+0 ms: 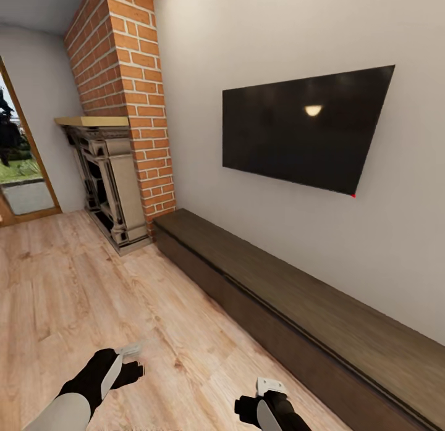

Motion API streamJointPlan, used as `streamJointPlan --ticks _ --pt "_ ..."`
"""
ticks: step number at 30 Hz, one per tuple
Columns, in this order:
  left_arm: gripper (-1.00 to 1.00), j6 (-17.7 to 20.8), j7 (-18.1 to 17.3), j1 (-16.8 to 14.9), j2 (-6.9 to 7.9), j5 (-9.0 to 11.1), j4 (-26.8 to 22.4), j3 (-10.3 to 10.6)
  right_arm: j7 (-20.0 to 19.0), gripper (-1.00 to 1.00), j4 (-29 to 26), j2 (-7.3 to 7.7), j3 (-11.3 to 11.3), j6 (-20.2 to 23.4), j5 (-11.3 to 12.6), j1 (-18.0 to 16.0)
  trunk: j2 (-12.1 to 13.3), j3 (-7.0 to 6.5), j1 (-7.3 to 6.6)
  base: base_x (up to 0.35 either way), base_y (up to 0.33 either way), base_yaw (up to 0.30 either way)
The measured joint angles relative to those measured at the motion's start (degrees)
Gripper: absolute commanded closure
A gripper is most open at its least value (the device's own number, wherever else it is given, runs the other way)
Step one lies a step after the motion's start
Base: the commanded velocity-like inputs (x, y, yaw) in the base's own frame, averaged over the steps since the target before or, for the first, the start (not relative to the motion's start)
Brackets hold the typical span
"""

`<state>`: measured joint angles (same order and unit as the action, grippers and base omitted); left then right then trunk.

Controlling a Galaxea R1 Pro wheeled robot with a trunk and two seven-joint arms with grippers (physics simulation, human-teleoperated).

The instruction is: Place each of the two pumpkins and all three candles from the living room inside a cabinet in the living room (use any cabinet), then make sure every cabinet is closed, and position the cauldron so it is next to a table in the living room.

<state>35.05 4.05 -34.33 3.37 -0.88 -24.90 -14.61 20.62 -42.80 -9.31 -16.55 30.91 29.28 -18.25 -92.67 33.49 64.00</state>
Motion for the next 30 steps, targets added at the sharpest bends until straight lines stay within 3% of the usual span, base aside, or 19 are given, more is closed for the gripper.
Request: streamJointPlan --ticks 8,15,30 --pt "-1.0 0.0 0.0 0.0 0.01 -0.01 0.01 -0.05 0.0 -1.0 0.0 0.05 -0.12 -0.07 -0.04 0.0 3.21 -1.44 -1.76 0.0 0.0 0.279" --pt "-1.0 0.1 -0.09 0.0 0.0 0.02 0.01 -0.05 0.0 -1.0 0.0 0.05 -1.96 -0.07 -0.04 0.0 6.02 -2.69 -3.3 0.0 0.0 0.279" --pt "-1.0 0.35 -0.27 0.0 0.03 0.07 0.01 -0.06 0.0 -1.0 0.07 0.05 -2.04 -0.07 0.0 0.0 12.04 -5.39 -6.59 0.0 0.0 0.279"
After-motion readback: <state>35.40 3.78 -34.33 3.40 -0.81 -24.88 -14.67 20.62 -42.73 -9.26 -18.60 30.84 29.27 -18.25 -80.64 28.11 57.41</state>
